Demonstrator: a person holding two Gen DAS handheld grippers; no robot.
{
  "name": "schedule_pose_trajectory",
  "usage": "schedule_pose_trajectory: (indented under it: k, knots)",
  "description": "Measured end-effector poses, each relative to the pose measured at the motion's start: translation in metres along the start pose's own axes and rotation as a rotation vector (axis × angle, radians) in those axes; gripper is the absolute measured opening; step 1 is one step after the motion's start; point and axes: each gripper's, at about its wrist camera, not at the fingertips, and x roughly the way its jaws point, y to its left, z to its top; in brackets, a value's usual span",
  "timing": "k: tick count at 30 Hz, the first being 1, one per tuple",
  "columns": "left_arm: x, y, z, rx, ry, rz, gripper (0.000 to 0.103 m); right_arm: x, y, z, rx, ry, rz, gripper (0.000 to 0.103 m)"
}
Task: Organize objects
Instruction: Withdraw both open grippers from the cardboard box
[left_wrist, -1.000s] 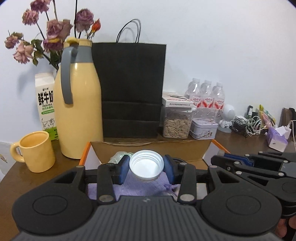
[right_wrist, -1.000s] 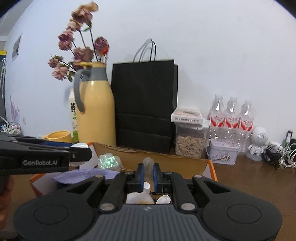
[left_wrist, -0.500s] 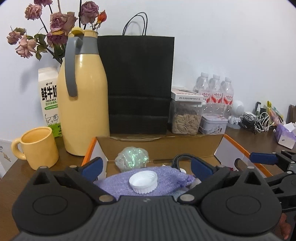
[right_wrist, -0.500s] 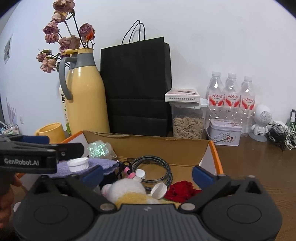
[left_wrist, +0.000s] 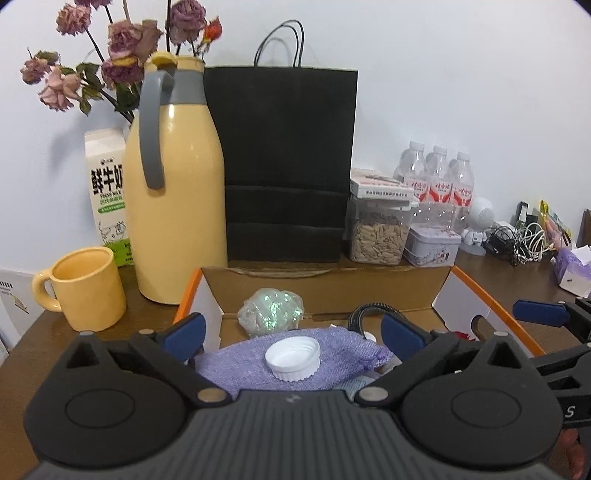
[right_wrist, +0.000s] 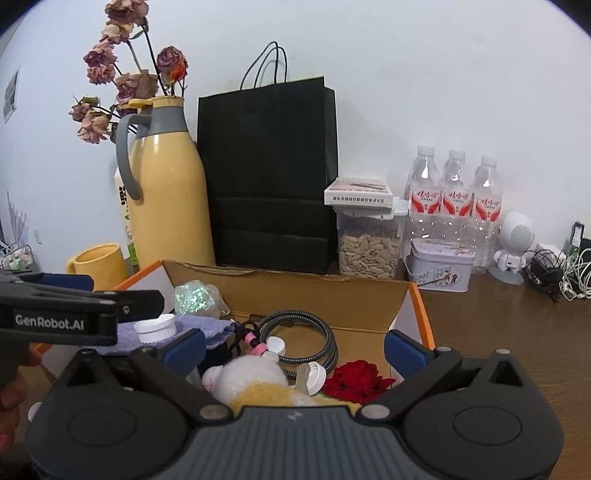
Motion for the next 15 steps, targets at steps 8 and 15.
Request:
schedule_pose_trajectory:
  k: [8,15]
  knots:
    - [-0.026,0.004,0.002,-0.008,-0.025,0.033,0.103,-0.026,0.006,0.002,-0.014,-0.040,-0.013,0.103]
    - [-0.059,0.005,0.000,0.011,-0.037,0.047,0.103,-0.057,0.013,-0.004,-0.018,-0.057,-0.026,0.103]
